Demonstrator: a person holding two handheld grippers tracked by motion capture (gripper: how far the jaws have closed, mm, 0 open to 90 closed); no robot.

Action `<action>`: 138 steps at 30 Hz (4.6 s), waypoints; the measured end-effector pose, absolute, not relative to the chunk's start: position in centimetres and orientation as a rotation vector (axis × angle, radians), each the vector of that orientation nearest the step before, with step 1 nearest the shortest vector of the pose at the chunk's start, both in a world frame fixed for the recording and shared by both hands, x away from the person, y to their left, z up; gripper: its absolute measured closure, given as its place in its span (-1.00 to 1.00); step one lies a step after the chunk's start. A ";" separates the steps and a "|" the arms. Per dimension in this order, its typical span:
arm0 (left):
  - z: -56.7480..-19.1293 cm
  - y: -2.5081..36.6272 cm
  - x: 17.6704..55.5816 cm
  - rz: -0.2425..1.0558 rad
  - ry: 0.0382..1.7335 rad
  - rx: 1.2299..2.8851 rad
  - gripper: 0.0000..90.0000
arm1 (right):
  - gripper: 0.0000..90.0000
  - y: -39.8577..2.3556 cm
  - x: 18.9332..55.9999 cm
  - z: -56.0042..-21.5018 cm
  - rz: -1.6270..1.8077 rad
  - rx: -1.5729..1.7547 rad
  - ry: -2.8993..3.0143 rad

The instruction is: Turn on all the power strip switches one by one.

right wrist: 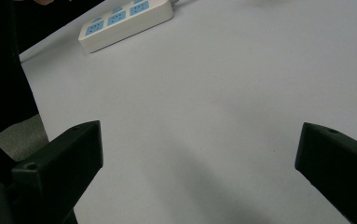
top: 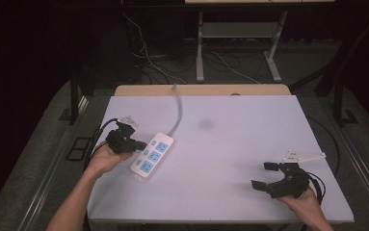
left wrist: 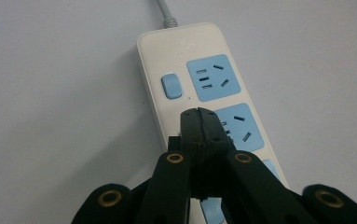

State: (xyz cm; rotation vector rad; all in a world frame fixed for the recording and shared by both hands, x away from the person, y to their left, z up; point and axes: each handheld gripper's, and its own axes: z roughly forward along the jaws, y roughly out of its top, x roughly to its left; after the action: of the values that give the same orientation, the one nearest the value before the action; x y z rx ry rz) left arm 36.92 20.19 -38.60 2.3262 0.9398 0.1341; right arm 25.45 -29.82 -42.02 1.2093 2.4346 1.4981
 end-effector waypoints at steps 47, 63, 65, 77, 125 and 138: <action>-40.6 19.7 37.4 0.107 0.993 2.332 1.00 | -0.99 -30.2 25.2 -41.8 1.489 1.196 2.428; -40.5 19.5 37.2 0.133 1.008 2.338 1.00 | -0.99 -30.3 25.3 -42.0 1.489 1.210 2.421; -40.5 19.5 37.2 0.136 1.006 2.335 1.00 | -0.99 -30.4 25.3 -42.0 1.489 1.214 2.419; -40.0 19.4 37.0 0.154 0.995 2.327 0.99 | -0.99 -30.5 25.4 -41.9 1.493 1.222 2.409; -36.5 17.6 39.6 0.191 0.905 2.358 0.99 | -0.99 -30.7 25.4 -42.0 1.494 1.224 2.411; -37.7 17.4 40.4 0.204 0.927 2.360 0.99 | -0.99 -30.8 25.4 -42.0 1.492 1.227 2.409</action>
State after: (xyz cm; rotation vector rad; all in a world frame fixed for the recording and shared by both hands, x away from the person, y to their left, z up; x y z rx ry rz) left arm 40.41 17.37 -37.71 2.3602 0.9265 0.2036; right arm 25.45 -30.77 -42.04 1.2268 2.4093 1.4922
